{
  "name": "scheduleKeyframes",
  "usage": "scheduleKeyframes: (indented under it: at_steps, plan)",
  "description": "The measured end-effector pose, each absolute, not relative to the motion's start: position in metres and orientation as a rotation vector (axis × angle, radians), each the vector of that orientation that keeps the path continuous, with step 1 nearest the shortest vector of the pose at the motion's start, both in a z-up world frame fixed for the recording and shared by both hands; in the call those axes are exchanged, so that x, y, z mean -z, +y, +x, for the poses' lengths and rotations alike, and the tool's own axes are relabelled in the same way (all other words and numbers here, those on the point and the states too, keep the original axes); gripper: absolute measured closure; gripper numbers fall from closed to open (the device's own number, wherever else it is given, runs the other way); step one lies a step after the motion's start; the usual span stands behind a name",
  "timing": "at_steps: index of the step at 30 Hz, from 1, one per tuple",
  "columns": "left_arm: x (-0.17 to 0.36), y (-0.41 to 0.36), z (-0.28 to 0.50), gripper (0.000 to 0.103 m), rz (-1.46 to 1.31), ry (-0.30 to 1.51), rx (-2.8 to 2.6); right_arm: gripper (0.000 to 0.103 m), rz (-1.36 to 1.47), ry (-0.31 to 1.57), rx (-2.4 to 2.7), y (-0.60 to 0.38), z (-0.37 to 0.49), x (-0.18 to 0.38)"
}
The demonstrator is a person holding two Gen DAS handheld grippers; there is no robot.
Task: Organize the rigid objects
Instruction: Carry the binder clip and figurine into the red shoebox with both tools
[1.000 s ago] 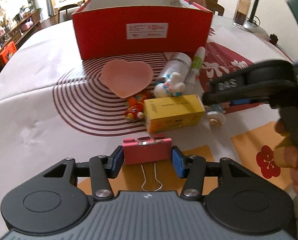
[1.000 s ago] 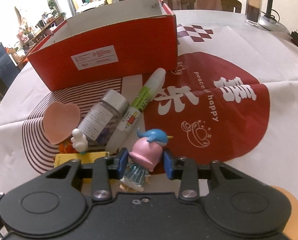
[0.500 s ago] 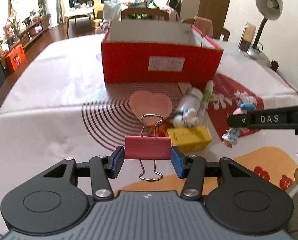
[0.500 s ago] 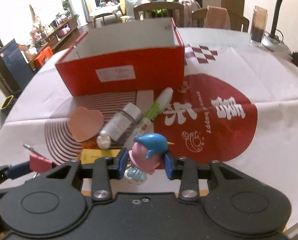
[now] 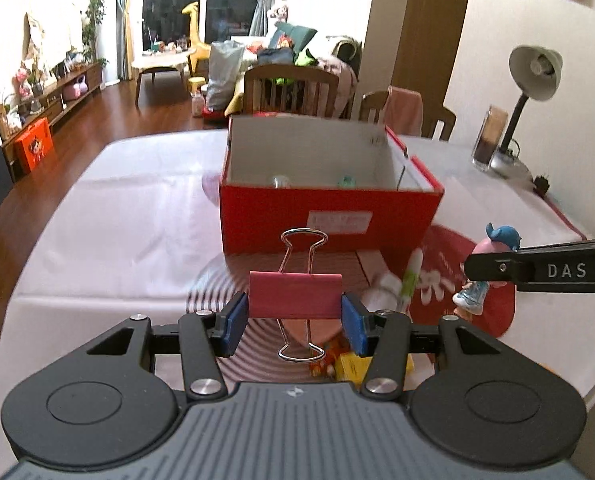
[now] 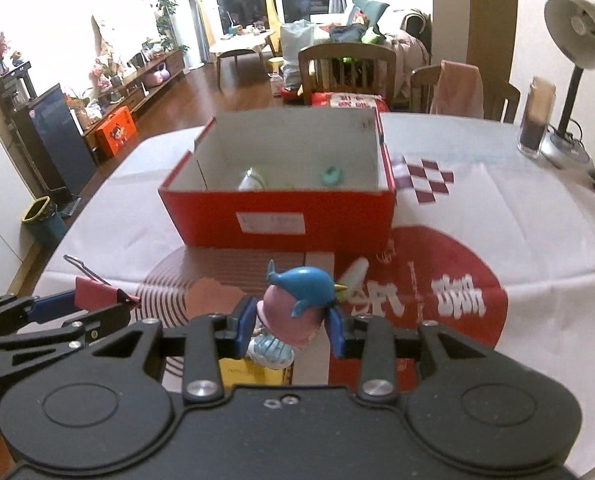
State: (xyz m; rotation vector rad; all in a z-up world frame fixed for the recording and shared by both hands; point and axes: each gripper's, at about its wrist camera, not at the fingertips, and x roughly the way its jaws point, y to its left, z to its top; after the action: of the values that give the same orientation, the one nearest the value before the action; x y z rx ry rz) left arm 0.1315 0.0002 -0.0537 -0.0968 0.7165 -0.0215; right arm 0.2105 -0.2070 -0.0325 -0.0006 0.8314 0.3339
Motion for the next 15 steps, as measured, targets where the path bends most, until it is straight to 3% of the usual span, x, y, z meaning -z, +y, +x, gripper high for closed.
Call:
scheduleKeyframes:
  at_steps: [15]
  plan:
    - [0.008,0.008,0.192,0.053,-0.074,0.606,0.002,0.066,0.018,0.776,-0.370,-0.212,0.283,-0.003]
